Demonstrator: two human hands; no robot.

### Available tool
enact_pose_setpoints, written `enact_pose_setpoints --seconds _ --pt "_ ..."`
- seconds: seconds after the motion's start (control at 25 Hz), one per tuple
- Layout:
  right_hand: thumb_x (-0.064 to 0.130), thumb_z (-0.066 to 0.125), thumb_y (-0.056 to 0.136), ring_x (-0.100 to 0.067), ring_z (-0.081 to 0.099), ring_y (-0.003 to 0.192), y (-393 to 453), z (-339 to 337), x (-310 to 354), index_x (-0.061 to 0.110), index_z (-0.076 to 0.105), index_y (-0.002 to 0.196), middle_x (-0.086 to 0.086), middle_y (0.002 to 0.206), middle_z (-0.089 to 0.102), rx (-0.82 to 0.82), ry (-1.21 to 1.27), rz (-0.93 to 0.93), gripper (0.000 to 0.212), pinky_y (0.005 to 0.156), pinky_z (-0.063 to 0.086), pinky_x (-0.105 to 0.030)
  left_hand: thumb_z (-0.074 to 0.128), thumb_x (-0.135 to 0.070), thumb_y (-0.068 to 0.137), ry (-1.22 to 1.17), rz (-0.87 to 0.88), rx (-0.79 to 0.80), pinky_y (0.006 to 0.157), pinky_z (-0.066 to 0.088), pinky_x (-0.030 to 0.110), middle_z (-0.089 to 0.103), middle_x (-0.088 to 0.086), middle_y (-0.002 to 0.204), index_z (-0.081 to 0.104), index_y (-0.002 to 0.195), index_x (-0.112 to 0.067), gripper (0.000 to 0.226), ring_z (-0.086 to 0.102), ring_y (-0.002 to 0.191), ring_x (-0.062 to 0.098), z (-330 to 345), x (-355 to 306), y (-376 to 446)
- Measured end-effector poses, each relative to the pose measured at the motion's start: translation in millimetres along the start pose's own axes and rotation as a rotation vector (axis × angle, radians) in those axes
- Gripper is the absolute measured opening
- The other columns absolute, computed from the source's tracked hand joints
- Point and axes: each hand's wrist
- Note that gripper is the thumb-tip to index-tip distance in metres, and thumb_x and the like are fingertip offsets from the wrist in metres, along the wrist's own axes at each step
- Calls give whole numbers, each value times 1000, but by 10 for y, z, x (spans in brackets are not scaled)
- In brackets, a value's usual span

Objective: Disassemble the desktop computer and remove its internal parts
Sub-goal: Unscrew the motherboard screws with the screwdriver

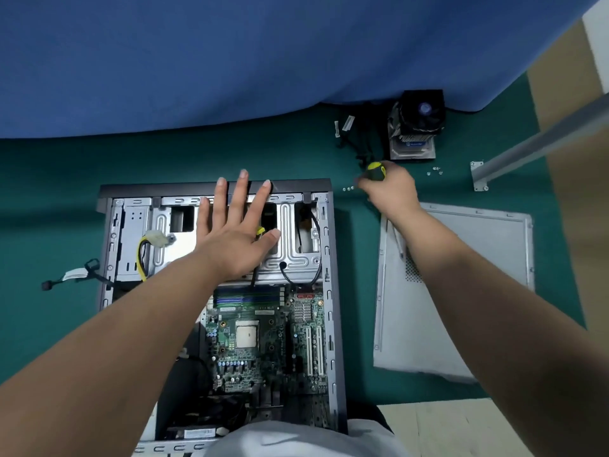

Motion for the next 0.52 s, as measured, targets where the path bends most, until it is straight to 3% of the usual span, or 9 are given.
enact_pose_setpoints --seconds 0.08,0.16,0.24,0.28,0.32,0.4,0.44,0.52 --pt "19 72 84 -18 55 62 -352 -165 187 14 59 106 -5 82 61 139 344 66 26 55 47 -31 29 -75 94 -33 -4 34 119 -27 45 -53 -26 147 -31 144 -63 79 -55 135 8 -26 -13 0" --pt "12 63 79 -17 49 56 -816 -351 390 13 54 104 -5 74 56 267 718 83 26 49 39 -28 42 -69 98 -150 26 22 121 -24 45 -43 -24 157 -15 154 -58 81 -46 142 9 -121 -34 -102" --pt "9 61 83 -19 53 59 -1251 -477 540 10 57 103 -6 74 61 307 895 27 21 52 42 -29 50 -55 101 -316 125 -122 127 -11 48 -16 -18 169 16 161 -47 70 -24 154 8 -205 -102 -290" --pt "7 62 88 -19 56 62 -1451 -488 580 10 58 104 -6 77 64 307 930 -14 16 55 46 -30 51 -52 102 -419 198 -202 128 3 48 3 -18 171 30 158 -44 60 -5 157 5 -213 -174 -424" --pt "7 62 93 -19 59 66 -1668 -464 608 10 59 104 -7 81 66 300 956 -44 12 59 50 -32 51 -54 101 -528 274 -231 124 22 44 21 -21 167 38 152 -47 53 16 152 -2 -199 -262 -603" --pt "7 62 99 -21 65 74 -2012 -324 643 9 58 103 -9 87 68 271 1029 -52 7 70 56 -37 49 -67 96 -691 395 -72 95 51 23 50 -30 143 39 141 -62 47 51 117 -19 -100 -472 -1013" --pt "8 61 100 -22 67 77 -2163 -223 656 8 56 104 -11 89 68 243 1065 -46 6 76 58 -40 51 -66 96 -728 418 28 79 54 16 60 -29 129 39 139 -63 45 61 101 -15 -6 -536 -1206" --pt "11 59 103 -24 72 84 -2423 4 659 8 53 107 -12 94 69 192 1064 -40 8 85 60 -44 55 -46 103 -751 405 78 68 56 27 72 -16 101 50 134 -48 32 69 80 -1 196 -513 -1453"
Point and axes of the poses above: each hand's wrist, its own y-axis towards the middle knuckle, its own z-axis out of the palm, x = y × z
